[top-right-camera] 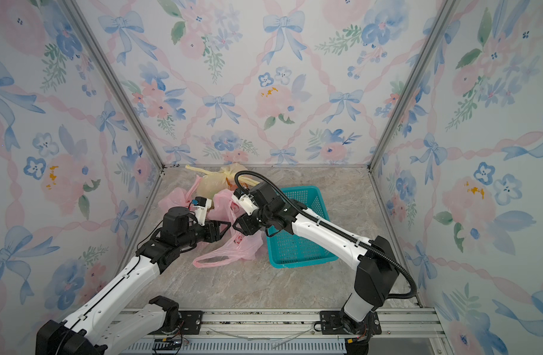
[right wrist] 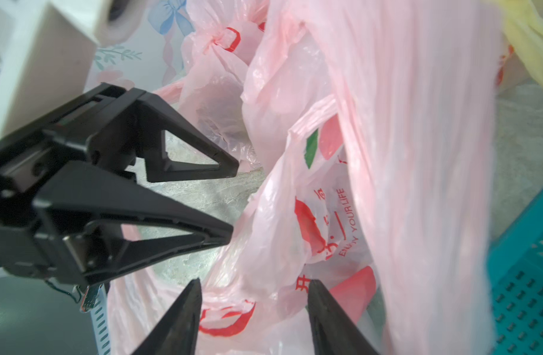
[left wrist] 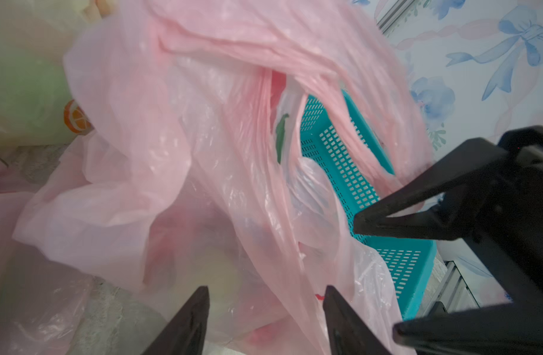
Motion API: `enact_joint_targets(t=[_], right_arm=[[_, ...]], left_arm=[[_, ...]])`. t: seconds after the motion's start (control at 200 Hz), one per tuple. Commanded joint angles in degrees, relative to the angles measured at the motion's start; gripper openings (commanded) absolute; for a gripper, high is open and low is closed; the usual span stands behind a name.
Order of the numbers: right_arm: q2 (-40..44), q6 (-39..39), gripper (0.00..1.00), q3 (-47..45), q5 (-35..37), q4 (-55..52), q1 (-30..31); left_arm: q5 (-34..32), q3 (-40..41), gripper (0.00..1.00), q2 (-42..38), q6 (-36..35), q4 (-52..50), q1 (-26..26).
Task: Untie the knot of a plastic bag & take out the apple
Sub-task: Untie the plastic bag at the center of the board.
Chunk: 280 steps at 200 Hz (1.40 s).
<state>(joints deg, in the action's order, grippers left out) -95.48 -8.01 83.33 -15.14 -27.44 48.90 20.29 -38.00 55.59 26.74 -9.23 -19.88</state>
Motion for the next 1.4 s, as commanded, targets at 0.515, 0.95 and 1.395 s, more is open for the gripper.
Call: enact_joint_targets(t=[0.515,0.95,1.395], right_arm=[[-6.3,-1.2,0.34,4.8,5.2,0.1,-1.1],[-5.1,-3.1,0.0,2.0,-0.1,5.0,-3.6],[3.4,-4.3,0.0,-5.7,0.5,11.0,-16.8]], left_arm=[[5.1,2.4,0.58,7.4,5.1,16.6,-0.6],[6.9,1.7,0.04,13.1,4.3,15.9,-1.2],[-4.4,-0.4,0.0,-4.3,-1.4,-6.0,6.0]])
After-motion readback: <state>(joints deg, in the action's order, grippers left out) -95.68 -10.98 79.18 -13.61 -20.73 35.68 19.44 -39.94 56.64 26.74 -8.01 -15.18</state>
